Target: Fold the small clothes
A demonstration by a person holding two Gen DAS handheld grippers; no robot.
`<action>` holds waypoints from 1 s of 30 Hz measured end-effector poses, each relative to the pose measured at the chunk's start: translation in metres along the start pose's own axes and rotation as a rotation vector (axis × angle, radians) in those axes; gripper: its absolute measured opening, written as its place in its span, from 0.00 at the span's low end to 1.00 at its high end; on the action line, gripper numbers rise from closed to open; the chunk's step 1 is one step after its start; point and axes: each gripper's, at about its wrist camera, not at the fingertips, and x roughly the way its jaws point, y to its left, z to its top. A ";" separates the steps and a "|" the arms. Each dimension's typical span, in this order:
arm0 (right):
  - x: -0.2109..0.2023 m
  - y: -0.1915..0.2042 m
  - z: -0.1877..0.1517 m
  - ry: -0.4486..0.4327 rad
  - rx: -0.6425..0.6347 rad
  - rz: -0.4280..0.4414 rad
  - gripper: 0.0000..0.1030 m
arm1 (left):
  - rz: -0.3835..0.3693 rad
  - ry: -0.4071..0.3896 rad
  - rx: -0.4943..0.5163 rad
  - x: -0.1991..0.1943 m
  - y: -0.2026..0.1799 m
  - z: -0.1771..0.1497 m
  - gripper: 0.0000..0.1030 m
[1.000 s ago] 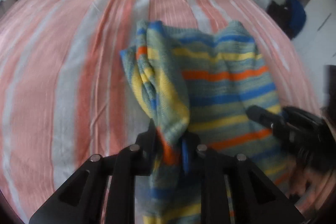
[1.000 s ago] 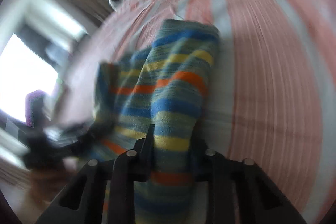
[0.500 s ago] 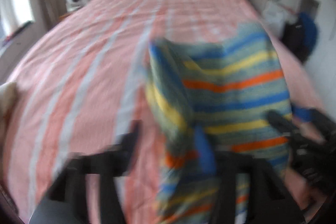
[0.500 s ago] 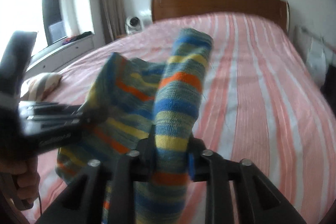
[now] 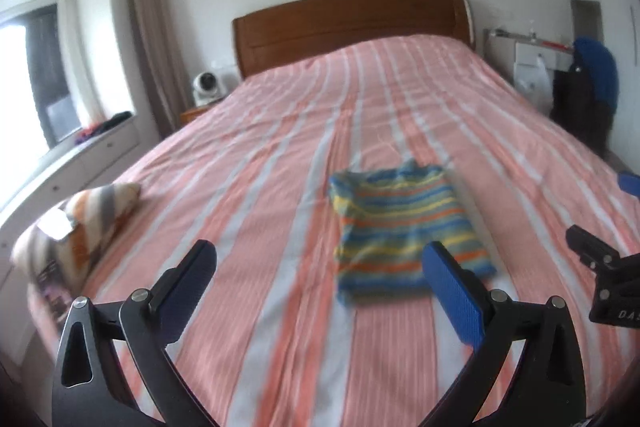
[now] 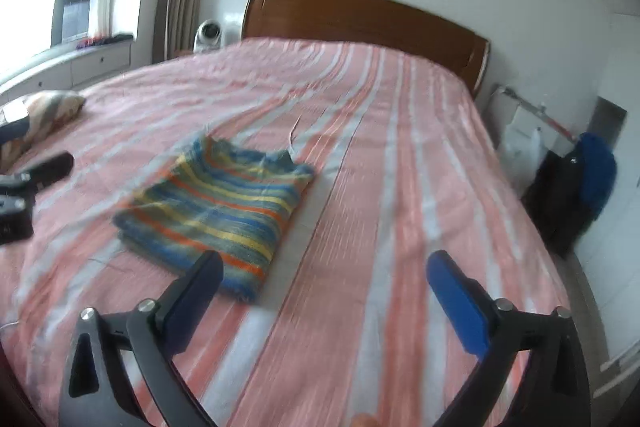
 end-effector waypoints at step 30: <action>-0.091 -0.002 -0.022 0.033 0.079 -0.023 0.99 | -0.044 0.121 -0.105 -0.054 -0.013 -0.027 1.00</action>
